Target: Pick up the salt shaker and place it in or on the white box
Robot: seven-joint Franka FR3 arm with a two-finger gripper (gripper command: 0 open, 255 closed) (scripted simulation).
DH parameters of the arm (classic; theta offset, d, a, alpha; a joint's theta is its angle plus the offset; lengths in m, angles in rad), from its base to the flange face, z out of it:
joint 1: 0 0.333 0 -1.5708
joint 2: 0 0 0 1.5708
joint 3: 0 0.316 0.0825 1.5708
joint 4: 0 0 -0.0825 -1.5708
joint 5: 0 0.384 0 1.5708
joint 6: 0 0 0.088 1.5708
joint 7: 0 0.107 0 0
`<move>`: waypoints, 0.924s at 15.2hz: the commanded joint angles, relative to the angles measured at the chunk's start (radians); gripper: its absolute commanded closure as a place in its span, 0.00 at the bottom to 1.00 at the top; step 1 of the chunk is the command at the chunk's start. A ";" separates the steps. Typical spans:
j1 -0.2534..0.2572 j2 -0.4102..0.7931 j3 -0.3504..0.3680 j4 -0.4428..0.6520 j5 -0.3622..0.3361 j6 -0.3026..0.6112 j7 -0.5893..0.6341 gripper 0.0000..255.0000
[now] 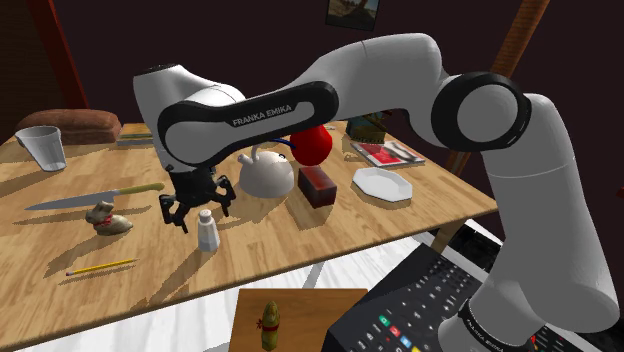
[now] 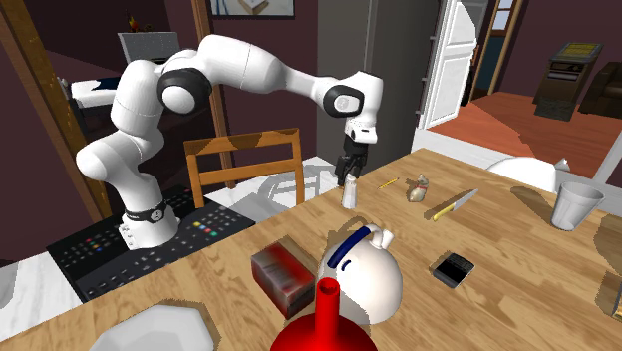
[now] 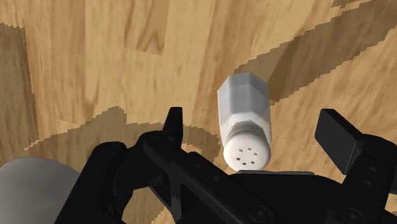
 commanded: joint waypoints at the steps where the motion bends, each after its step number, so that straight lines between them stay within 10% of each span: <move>1: 0.000 0.000 0.000 0.000 0.000 0.000 0.000 0.00; 2: 0.000 0.000 0.000 0.000 0.000 0.000 0.000 1.00; 14: 0.002 -0.011 0.003 0.024 0.005 -0.033 -0.005 1.00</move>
